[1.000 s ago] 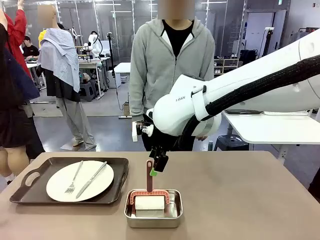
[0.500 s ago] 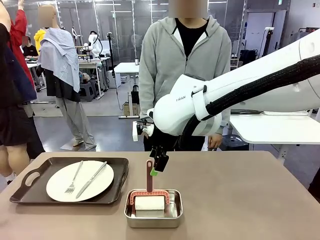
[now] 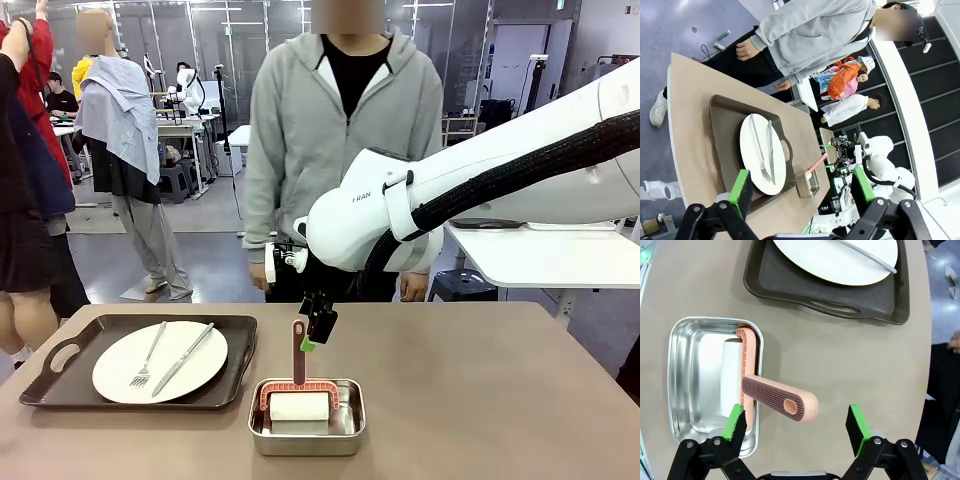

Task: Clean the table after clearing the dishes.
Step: When the right (or left) Handle tray is removed, use the right hand (or left hand) to clean the right (or left) side of the table with the Lint Roller.

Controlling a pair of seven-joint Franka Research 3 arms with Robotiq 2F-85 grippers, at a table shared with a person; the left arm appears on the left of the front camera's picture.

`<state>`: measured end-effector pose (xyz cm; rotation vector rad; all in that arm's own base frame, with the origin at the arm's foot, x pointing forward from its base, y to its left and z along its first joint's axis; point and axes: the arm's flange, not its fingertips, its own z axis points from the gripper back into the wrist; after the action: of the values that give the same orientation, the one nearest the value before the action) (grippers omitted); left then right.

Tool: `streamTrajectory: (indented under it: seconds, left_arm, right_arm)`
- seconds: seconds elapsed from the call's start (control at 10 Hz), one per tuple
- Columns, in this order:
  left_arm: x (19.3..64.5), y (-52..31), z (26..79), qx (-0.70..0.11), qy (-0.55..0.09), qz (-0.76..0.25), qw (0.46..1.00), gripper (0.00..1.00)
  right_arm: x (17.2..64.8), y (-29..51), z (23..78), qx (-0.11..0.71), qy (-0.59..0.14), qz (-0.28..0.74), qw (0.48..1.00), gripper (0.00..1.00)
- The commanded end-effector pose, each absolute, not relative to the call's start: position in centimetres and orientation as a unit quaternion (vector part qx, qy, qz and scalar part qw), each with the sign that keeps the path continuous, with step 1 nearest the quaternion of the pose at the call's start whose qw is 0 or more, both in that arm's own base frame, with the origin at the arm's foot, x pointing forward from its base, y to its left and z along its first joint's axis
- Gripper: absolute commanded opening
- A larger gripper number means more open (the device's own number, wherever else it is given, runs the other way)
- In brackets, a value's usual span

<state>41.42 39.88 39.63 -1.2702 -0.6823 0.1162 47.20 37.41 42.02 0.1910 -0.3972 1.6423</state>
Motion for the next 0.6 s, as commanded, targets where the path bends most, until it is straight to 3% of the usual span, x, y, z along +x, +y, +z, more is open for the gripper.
streamTrajectory:
  seconds: [0.0,0.2,0.4,0.5]
  left_arm:
    - [41.2,40.0,39.8,-0.577,-0.312,0.053,0.753,1.00]
    - [41.2,40.0,39.8,-0.577,-0.312,0.053,0.753,1.00]
    - [41.2,40.0,39.8,-0.577,-0.312,0.053,0.753,1.00]
    - [41.2,40.0,39.8,-0.577,-0.312,0.053,0.753,1.00]
  right_arm:
    - [47.1,37.5,42.0,0.084,-0.175,0.727,0.659,1.00]
    - [47.2,37.4,42.0,0.084,-0.176,0.726,0.660,1.00]
    - [48.8,28.8,44.1,0.258,-0.240,0.571,0.742,1.00]
    - [49.0,23.7,44.1,0.297,-0.273,0.493,0.771,1.00]
